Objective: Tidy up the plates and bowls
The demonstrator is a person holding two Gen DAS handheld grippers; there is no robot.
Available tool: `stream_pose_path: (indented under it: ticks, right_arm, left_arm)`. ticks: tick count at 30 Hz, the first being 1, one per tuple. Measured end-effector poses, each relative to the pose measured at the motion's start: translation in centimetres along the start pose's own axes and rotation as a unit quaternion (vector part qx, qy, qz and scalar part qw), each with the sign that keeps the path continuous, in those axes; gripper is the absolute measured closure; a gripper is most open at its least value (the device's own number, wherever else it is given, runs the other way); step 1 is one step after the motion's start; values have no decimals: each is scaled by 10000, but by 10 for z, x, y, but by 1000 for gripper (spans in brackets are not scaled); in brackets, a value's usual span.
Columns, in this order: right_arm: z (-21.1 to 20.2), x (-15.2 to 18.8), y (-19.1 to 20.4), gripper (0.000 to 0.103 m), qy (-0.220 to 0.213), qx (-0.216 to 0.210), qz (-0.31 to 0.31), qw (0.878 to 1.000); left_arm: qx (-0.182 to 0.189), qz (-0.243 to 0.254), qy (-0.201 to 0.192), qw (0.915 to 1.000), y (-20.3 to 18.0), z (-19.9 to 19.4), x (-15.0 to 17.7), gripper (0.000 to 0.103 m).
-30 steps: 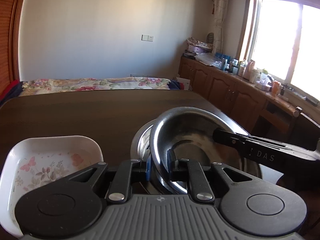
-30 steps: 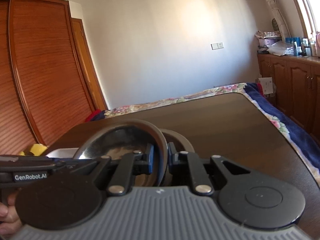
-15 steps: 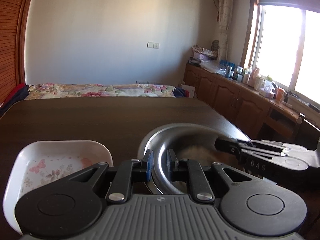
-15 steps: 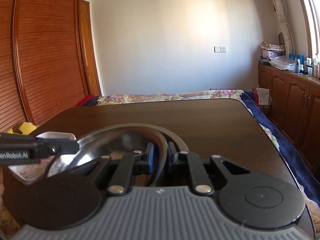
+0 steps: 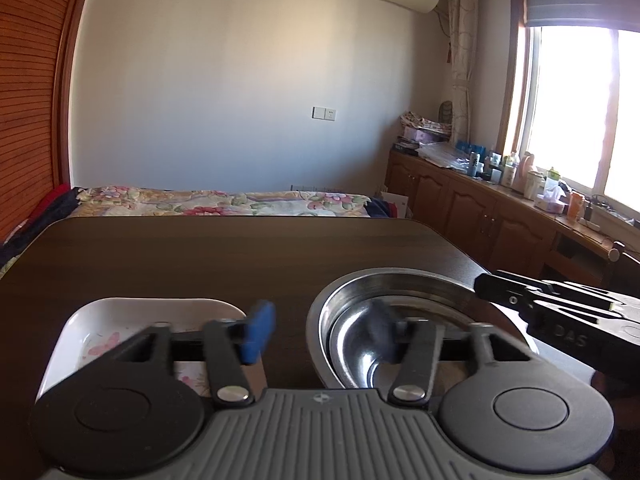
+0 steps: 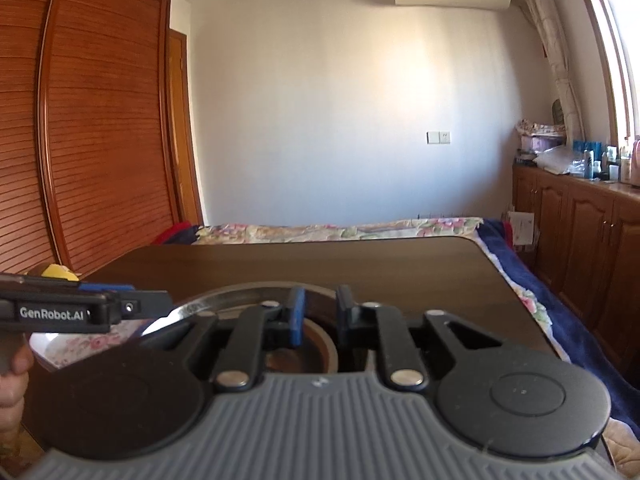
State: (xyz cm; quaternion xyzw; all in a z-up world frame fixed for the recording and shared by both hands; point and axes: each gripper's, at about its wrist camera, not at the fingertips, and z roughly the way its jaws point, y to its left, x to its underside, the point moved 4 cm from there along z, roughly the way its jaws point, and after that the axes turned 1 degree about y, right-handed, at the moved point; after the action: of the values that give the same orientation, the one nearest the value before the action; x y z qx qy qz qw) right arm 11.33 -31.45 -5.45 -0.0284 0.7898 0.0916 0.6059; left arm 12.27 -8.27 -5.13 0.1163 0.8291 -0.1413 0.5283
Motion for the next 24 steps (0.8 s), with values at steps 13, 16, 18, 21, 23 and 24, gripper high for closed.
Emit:
stream_pose_path:
  ticks: [13, 16, 18, 21, 23, 24]
  right_arm:
    - [15, 15, -18, 23, 33, 5, 301, 9995]
    - [15, 14, -18, 22, 59, 9, 341, 9994]
    - [16, 16, -17, 22, 131, -17, 395, 9991]
    - [17, 21, -15, 22, 226, -10, 404, 9989]
    - [18, 24, -14, 25, 275, 7, 421, 9987]
    - [18, 27, -12, 27, 294, -24, 446, 9986]
  left_arm:
    - [-143, 192, -52, 9997, -7, 5, 15, 9]
    - [-86, 240, 6, 9997, -10, 6, 18, 12]
    - [-37, 270, 54, 9996, -11, 7, 20, 19]
    - [3, 283, 130, 9995, -12, 8, 22, 30]
    - [17, 283, 169, 9995, -12, 9, 24, 37]
    - [26, 284, 187, 9994, -12, 10, 25, 41]
